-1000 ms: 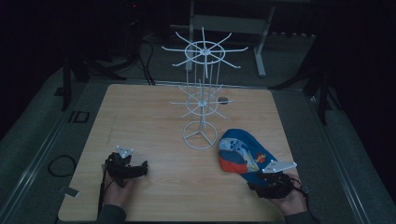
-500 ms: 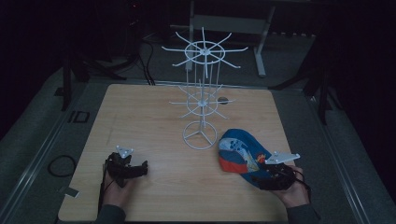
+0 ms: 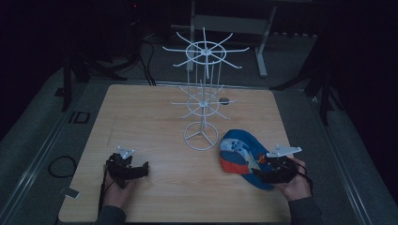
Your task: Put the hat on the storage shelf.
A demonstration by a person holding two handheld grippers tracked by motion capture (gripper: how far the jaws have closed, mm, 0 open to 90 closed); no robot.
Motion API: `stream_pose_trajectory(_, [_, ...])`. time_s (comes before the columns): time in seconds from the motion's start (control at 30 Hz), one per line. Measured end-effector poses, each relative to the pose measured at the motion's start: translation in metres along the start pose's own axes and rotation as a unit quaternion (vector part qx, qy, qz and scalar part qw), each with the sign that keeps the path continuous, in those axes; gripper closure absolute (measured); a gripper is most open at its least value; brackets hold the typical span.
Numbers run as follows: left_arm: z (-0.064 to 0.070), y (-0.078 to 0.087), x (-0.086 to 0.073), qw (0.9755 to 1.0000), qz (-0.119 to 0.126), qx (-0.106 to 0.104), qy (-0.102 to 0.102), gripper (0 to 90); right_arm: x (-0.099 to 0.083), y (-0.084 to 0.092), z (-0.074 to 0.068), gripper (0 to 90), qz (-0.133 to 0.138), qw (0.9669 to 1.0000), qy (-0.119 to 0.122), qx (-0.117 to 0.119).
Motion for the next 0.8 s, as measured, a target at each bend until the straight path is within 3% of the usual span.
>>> stream_pose_trajectory(0.3, [0.0, 0.0, 0.0, 1.0, 0.001, -0.002, -0.003, 2.4, 0.007, 0.0, 0.009, 26.0, 0.012, 0.9997, 0.001, -0.021])
stream_pose_trajectory(0.8, [0.001, 0.0, 0.0, 1.0, 0.001, -0.005, -0.004, 2.4, 0.022, -0.01, 0.026, 21.7, -0.008, 0.9995, -0.002, -0.029])
Point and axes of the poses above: each handheld gripper's, and its own axes: y roughly backward along the jaws, x roughly out of its top, z roughly to its right, the point moved 4 cm from there along -y, roughly forward along the jaws, and after that the axes turned 11 degrees about x, right-handed, at the moved point
